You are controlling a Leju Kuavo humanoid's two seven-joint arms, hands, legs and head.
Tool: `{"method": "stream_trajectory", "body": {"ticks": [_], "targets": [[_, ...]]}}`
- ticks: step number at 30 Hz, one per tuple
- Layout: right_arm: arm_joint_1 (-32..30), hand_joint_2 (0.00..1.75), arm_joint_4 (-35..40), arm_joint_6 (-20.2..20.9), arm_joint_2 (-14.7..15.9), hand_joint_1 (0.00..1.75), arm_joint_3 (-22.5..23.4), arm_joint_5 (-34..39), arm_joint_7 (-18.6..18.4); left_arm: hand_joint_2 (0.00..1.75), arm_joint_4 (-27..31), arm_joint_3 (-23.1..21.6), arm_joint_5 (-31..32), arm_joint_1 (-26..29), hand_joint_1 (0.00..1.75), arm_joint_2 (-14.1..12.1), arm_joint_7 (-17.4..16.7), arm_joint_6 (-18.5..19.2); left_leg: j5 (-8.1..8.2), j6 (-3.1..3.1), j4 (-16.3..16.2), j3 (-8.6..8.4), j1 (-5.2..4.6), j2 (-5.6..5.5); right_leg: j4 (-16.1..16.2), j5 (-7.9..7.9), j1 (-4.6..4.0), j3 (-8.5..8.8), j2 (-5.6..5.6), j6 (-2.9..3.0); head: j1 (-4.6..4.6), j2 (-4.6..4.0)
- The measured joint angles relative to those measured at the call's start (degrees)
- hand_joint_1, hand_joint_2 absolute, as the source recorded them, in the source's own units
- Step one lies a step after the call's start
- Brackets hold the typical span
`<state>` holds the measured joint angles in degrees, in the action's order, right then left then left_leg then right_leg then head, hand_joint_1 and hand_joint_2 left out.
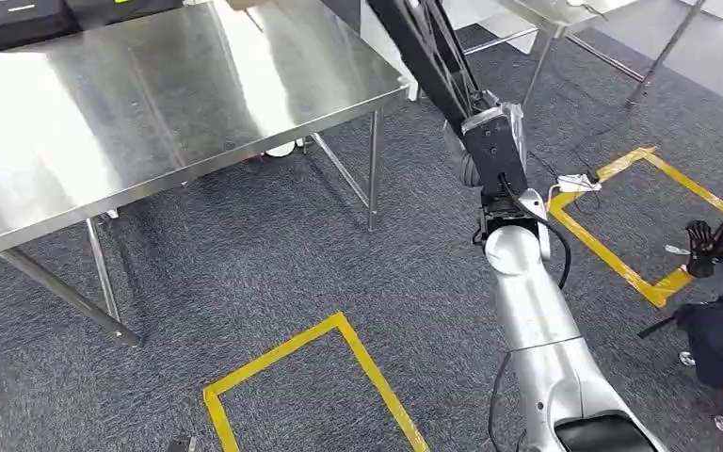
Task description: Take the parts from the cabinet and place them on the table.
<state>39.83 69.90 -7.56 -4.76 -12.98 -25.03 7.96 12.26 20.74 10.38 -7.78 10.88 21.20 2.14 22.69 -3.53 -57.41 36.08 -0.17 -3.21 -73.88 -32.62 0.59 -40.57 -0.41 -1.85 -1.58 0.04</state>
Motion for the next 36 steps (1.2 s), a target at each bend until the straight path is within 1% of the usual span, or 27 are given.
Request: {"method": "stream_trajectory", "body": {"ticks": [2, 3, 4, 7, 8, 9, 10, 11, 13, 14, 15, 17, 18, 19, 23, 24, 25, 26, 28, 29, 30, 31, 32, 33, 34, 35, 36], "targets": [[0.21, 1.75, 0.02, 0.02, 0.22, 1.75, 0.02, -0.29, -0.18, 1.75, 0.02, -0.44, 0.57, -0.01, 0.0, 0.02, 0.02, -0.33, 0.18, 0.48, -0.4, -0.01, 0.34, -1.61, 9.4, 4.52, 0.6, 4.02, 0.72, -1.41, -0.02, 0.0], [0.41, 1.75, 0.0, 0.11, 0.35, 1.75, 0.09, -0.44, -0.35, 1.75, 0.02, -0.66, 0.87, -0.01, 0.0, 0.0, 0.02, -0.42, 0.42, 0.89, -0.76, 0.21, 0.41, -2.29, 14.15, 6.25, 1.21, 5.99, 2.69, -1.99, 0.16, 0.0], [0.61, 1.75, -0.07, 0.2, 0.5, 1.75, 0.15, -0.89, -0.52, 1.75, 0.0, -0.76, 0.98, -0.09, 0.0, -0.02, -0.06, -0.44, 0.61, 1.38, -1.26, 0.58, 0.08, -2.81, 14.76, 6.01, 0.97, 6.51, 3.37, -1.49, 0.3, 0.0], [0.72, 1.75, -0.09, 0.42, 0.59, 1.75, 0.18, -2.29, -1.55, 1.75, 0.0, -0.76, 0.62, 0.1, 0.0, -0.13, -1.04, -0.15, 0.12, 2.27, -0.79, 0.97, 0.62, -3.98, 14.79, 6.25, 0.43, 6.52, 1.81, -0.17, 0.29, 0.0], [0.83, 1.75, -0.09, 0.42, 0.4, 1.75, 0.17, -2.71, -1.9, 1.75, 0.0, -0.72, 0.13, 0.14, 0.0, -0.49, -1.61, -0.04, 0.26, 2.6, -0.91, 1.22, 0.66, -4.3, 15.13, 6.54, 0.92, 6.62, 1.34, 0.39, 0.22, 0.0], [1.03, 1.75, -0.07, 0.42, 0.06, 1.75, 0.13, -3.15, -2.12, 1.75, 0.0, -0.68, -0.33, 0.18, 0.0, -0.68, -2.01, 0.0, 0.87, 2.83, -1.69, 1.41, 0.59, -2.6, 15.22, 6.62, 0.96, 6.76, 0.95, 0.65, 0.2, 0.0], [1.12, 1.75, -0.07, 0.37, -0.44, 1.75, 0.07, -3.5, -2.45, 1.75, 0.0, -0.61, -0.61, 0.11, 0.0, -0.7, -2.34, -0.04, 2.45, 3.22, -4.18, 2.54, 0.44, 0.12, 15.25, 6.54, 1.07, 6.82, 0.57, 1.27, -0.64, 0.0], [1.18, 1.75, -0.07, 0.33, -0.64, 1.75, 0.07, -3.91, -2.78, 1.75, 0.0, -0.5, -0.83, -0.01, 0.0, -0.81, -2.4, -0.29, 4.28, 3.52, -7.85, 4.36, 0.59, 1.54, 15.24, 6.5, 0.88, 6.85, 0.24, 1.55, -0.74, 0.0], [1.2, 1.75, -0.09, 0.28, -0.87, 1.75, 0.07, -4.63, -3.67, 1.75, 0.0, -0.35, -0.81, -0.01, 0.0, -0.92, -2.43, -1.2, 7.65, 3.83, -16.87, 9.15, 0.78, 2.88, 15.22, 6.33, 0.51, 6.88, -1.04, 1.82, -0.74, 0.0], [1.2, 1.75, -0.09, 0.28, -1.07, 1.75, 0.07, -4.94, -4.11, 1.75, 0.0, -0.33, -0.7, 0.12, 0.0, -0.94, -2.23, -1.94, 7.68, 3.83, -18.61, 10.25, 0.78, 3.03, 15.21, 6.27, 0.38, 6.89, -1.64, 1.9, -0.76, 0.0], [1.26, 1.75, -0.11, 0.33, -1.33, 1.75, 0.07, -5.23, -4.28, 1.75, 0.0, -0.31, -0.44, 0.23, 0.0, -0.94, -1.83, -2.76, 6.49, 3.66, -17.52, 9.9, 0.78, 3.06, 15.22, 6.21, 0.28, 6.93, -2.19, 1.97, -0.76, 0.0], [1.9, 1.75, -0.2, 0.85, -1.92, 1.75, 0.07, -5.49, -4.35, 1.75, 0.02, -0.24, 0.32, 0.27, 0.0, -0.96, -0.62, -5.04, 2.1, 2.84, -9.42, 5.85, 0.63, 3.48, 15.22, 6.06, -0.05, 7.09, -3.24, 2.15, -0.76, 0.0], [2.53, 1.75, -0.35, 0.98, -2.25, 1.75, 0.07, -5.51, -4.33, 1.75, 0.04, -0.24, 0.63, 0.25, 0.0, -0.96, 0.24, -6.76, 0.05, 1.95, -3.8, 2.7, 0.14, 5.41, 15.24, 5.89, -0.21, 7.26, -3.77, 2.08, -0.76, 0.0], [3.06, 1.75, -0.5, 1.14, -2.47, 1.75, 0.07, -5.6, -4.26, 1.75, 0.18, -0.24, 0.79, 0.15, 0.0, -0.96, 1.32, -8.57, 0.61, 1.5, -1.4, 1.51, -0.66, 7.95, 15.22, 5.75, -0.61, 7.33, -4.27, 1.93, -0.68, 0.0], [4.44, 1.75, -1.66, 1.97, -3.8, 1.75, 0.02, -5.66, -3.93, 1.75, 0.28, 0.09, 0.85, 0.16, 0.0, -0.31, 3.58, -12.46, 0.28, 0.91, -0.79, 1.57, -0.94, 5.03, 15.69, 5.33, -0.89, 7.9, -6.61, 1.07, -0.68, 0.0], [4.64, 1.75, -1.86, 1.99, -4.15, 1.75, -0.04, -5.66, -3.91, 1.75, 0.26, 0.13, 0.87, 0.37, 0.0, -0.11, 3.74, -12.59, -0.37, 0.6, 0.18, 0.66, 0.08, 4.45, 15.02, 4.83, -1.11, 7.24, -5.66, 0.69, -0.54, 0.0], [5.05, 1.75, -2.1, 1.99, -4.26, 1.75, -0.09, -5.66, -3.91, 1.75, 0.28, 0.15, 0.87, 0.36, 0.0, 0.09, 3.93, -12.85, -0.47, 0.44, 0.54, 0.54, -0.15, 3.82, 12.97, 3.71, -0.71, 6.73, -2.93, 0.74, -0.57, 0.0], [5.44, 1.75, -2.32, 1.99, -4.33, 1.75, -0.13, -5.66, -3.85, 1.75, 0.28, 0.2, 0.85, 0.26, 0.0, 0.24, 3.96, -12.92, -0.69, 0.1, 0.48, 0.56, -0.07, 3.39, 9.21, 1.97, -0.5, 4.94, -1.26, 1.07, -0.61, 0.0], [5.4, 1.75, -2.8, 1.97, -4.24, 1.75, -0.13, -5.66, -3.85, 1.75, 0.28, 0.22, 0.87, 0.21, 0.0, 0.57, 4.04, -12.87, -0.67, 0.07, 0.48, 0.56, 0.08, 1.69, 0.27, -1.32, -0.26, 0.53, -0.03, 1.2, -0.35, 0.0], [5.26, 1.75, -3.19, 1.99, -4.18, 1.75, -0.13, -5.66, -3.87, 1.75, 0.28, 0.24, 0.87, 0.33, 0.0, 0.7, 4.04, -12.85, -0.67, 0.08, 0.45, 0.56, 0.17, 0.7, -2.63, -1.86, -0.14, -1.12, 0.1, 0.8, -0.26, 0.0], [5.14, 1.75, -3.5, 1.99, -4.11, 1.75, -0.13, -5.64, -3.89, 1.75, 0.28, 0.28, 0.79, 0.47, 0.0, 0.77, 4.06, -12.83, -0.68, 0.1, 0.42, 0.55, 0.2, -0.16, -2.41, -1.24, 0.0, -1.35, 0.14, 0.39, -0.26, 0.0], [5.17, 1.75, -3.69, 2.01, -4.13, 1.75, -0.13, -5.62, -3.83, 1.75, 0.28, 0.44, 0.24, 0.58, 0.0, 0.79, 4.22, -12.79, -0.65, 0.2, 0.31, 0.55, 0.27, -1.05, 0.52, 0.42, 0.18, -0.23, 0.19, -0.29, -0.24, 0.0], [5.32, 1.75, -3.76, 2.01, -4.2, 1.75, -0.13, -5.49, -3.74, 1.75, 0.28, 0.72, -0.31, 0.62, 0.0, 0.83, 4.39, -12.37, -0.59, 0.32, 0.17, 0.53, 0.35, -1.79, 5.16, 2.59, 0.38, 1.83, 0.41, -0.97, -0.28, 0.0], [5.56, 1.75, -3.85, 2.03, -4.22, 1.75, -0.13, -5.4, -3.67, 1.75, 0.28, 1.09, -0.96, 0.63, 0.0, 0.9, 4.59, -11.81, -0.43, 0.58, -0.15, 0.56, 0.4, -2.56, 10.73, 4.95, 0.77, 4.34, 1.53, -1.62, -0.24, 0.0], [5.82, 1.75, -4.04, 2.07, -4.15, 1.75, -0.13, -5.23, -3.5, 1.75, 0.28, 1.48, -1.57, 0.67, 0.0, 0.9, 4.66, -10.85, -0.22, 0.94, -0.55, 0.96, 0.41, -3.23, 14.73, 6.13, 1.4, 5.93, 4.57, -1.94, -0.06, 0.0], [6.02, 1.75, -4.22, 2.08, -4.04, 1.75, -0.13, -5.03, -3.28, 1.75, 0.28, 1.79, -1.73, 0.67, 0.0, 0.85, 4.66, -10.07, 0.1, 1.42, -1.23, 1.32, 0.04, -3.75, 14.92, 6.17, 1.08, 6.34, 4.61, -1.3, -0.15, 0.0], [6.08, 1.75, -4.44, 2.05, -4.04, 1.75, -0.15, -4.74, -3.06, 1.75, 0.26, 2.14, -1.77, 0.77, 0.0, 0.85, 4.57, -9.26, -0.03, 1.75, -1.13, 1.59, 0.22, -4.05, 14.83, 6.21, 1.0, 6.15, 3.54, -0.76, -0.22, 0.0]]}}
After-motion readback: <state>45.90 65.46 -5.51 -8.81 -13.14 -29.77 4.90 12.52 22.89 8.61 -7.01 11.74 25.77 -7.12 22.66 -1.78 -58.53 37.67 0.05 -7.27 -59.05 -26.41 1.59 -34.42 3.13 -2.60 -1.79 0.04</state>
